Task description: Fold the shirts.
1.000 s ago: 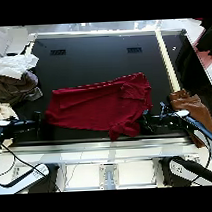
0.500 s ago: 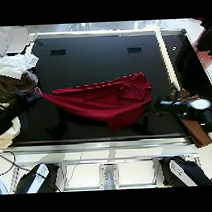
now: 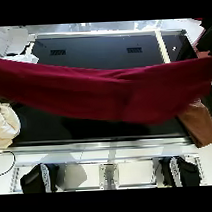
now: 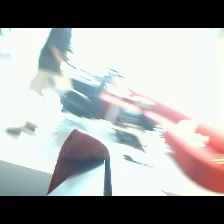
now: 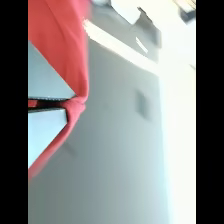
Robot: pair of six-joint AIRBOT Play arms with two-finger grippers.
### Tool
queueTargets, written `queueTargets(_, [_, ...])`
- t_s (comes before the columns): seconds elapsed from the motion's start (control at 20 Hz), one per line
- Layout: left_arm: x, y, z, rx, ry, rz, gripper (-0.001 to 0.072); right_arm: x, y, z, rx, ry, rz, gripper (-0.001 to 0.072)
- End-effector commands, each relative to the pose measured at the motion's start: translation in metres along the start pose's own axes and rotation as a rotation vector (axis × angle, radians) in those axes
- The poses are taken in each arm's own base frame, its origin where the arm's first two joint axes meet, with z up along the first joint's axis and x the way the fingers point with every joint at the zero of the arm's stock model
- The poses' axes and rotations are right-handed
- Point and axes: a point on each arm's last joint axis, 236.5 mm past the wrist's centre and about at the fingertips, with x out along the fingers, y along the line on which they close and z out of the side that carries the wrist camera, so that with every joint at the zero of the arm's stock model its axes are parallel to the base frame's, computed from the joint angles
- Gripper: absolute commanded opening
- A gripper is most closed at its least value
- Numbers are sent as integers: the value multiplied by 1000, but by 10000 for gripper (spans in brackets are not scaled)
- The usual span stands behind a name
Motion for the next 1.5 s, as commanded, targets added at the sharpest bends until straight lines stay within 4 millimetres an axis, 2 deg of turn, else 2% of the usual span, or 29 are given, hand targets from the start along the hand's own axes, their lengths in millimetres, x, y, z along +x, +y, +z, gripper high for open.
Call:
queueTargets(0.0, [-8,7,31,194,58,144,2,-21,-2,51,-109,-90,-86,16])
queueTargets(0.05, [3,15,14,172,152,134,3,0,-7,46,-60,-41,-30,16])
queueTargets(0.15, [19,42,-50,82,427,115,3,50,-20,25,39,95,121,17])
queueTargets(0.25, [27,67,-103,-21,646,97,3,104,-51,1,151,200,205,17])
queueTargets(0.35, [43,90,-147,-109,769,81,3,162,-74,-44,231,345,267,17])
queueTargets(0.45, [60,103,-199,-144,888,51,3,217,-79,-102,262,506,314,18])
queueTargets(0.55, [82,105,-261,-125,1015,19,3,263,-79,-171,252,681,307,18])
queueTargets(0.65, [107,100,-324,-37,1103,-9,3,300,-82,-229,227,794,267,18])
queueTargets(0.75, [138,111,-376,19,1096,68,3,337,-92,-260,210,790,199,17])
queueTargets(0.8, [155,121,-391,15,1053,126,3,354,-99,-265,215,753,171,17])
queueTargets(0.85, [173,128,-400,-13,999,171,3,367,-107,-265,227,711,141,17])
queueTargets(0.95, [197,138,-405,-35,943,197,3,387,-131,-256,259,618,65,16])
queueTargets(1.1, [215,149,-411,-41,944,211,3,394,-155,-246,275,550,8,16])
queueTargets(1.25, [199,152,-416,5,1021,209,3,380,-166,-252,259,603,-4,16])
queueTargets(1.35, [186,172,-400,92,1051,252,3,356,-192,-254,235,665,-66,16])
queueTargets(1.45, [159,175,-394,66,1144,275,4,329,-204,-264,241,758,-74,16])
